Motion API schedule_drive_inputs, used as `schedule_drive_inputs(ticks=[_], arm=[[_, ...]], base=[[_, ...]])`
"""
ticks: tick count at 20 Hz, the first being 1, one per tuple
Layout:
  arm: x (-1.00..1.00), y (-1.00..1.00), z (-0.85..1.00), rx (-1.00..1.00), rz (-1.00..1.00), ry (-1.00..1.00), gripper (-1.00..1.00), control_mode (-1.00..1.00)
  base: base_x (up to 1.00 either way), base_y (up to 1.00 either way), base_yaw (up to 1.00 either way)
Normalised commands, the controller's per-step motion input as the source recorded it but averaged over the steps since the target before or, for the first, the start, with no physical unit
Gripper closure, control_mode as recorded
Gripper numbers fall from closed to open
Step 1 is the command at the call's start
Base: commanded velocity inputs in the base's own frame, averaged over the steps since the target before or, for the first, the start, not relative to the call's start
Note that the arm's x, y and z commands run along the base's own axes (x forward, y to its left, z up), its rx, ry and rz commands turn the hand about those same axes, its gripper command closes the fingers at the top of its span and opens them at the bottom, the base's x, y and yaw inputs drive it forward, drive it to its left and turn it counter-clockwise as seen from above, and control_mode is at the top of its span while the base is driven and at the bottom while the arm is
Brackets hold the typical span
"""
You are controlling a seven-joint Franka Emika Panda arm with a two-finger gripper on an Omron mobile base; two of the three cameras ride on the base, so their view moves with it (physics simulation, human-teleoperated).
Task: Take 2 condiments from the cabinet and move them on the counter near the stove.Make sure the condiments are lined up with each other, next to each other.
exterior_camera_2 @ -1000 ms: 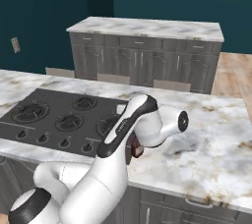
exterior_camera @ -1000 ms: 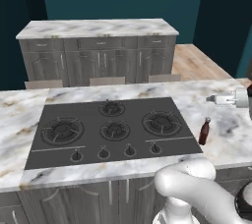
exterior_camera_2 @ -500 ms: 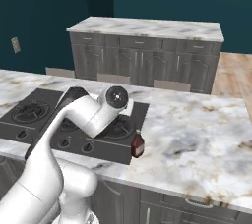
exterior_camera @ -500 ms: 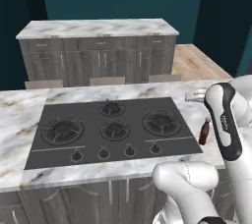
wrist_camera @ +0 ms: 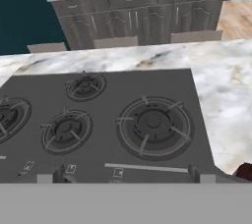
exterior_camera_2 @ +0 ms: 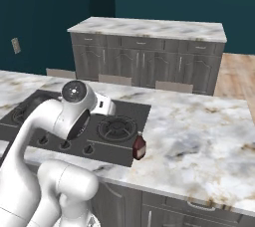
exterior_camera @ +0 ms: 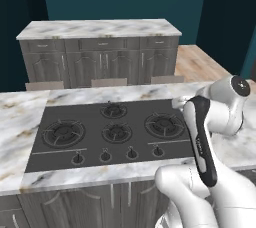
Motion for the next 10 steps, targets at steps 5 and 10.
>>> schedule_drive_inputs(ticks=[5,10], arm=[[-0.6,0.0,0.44,-0.03,-0.02,-0.01,-1.0,-1.0],[-0.55,0.03,0.53,-0.05,-0.1,-0.01,-1.0,-1.0]], base=[[0.0,0.0,0.0],[0.0,0.0,0.0]])
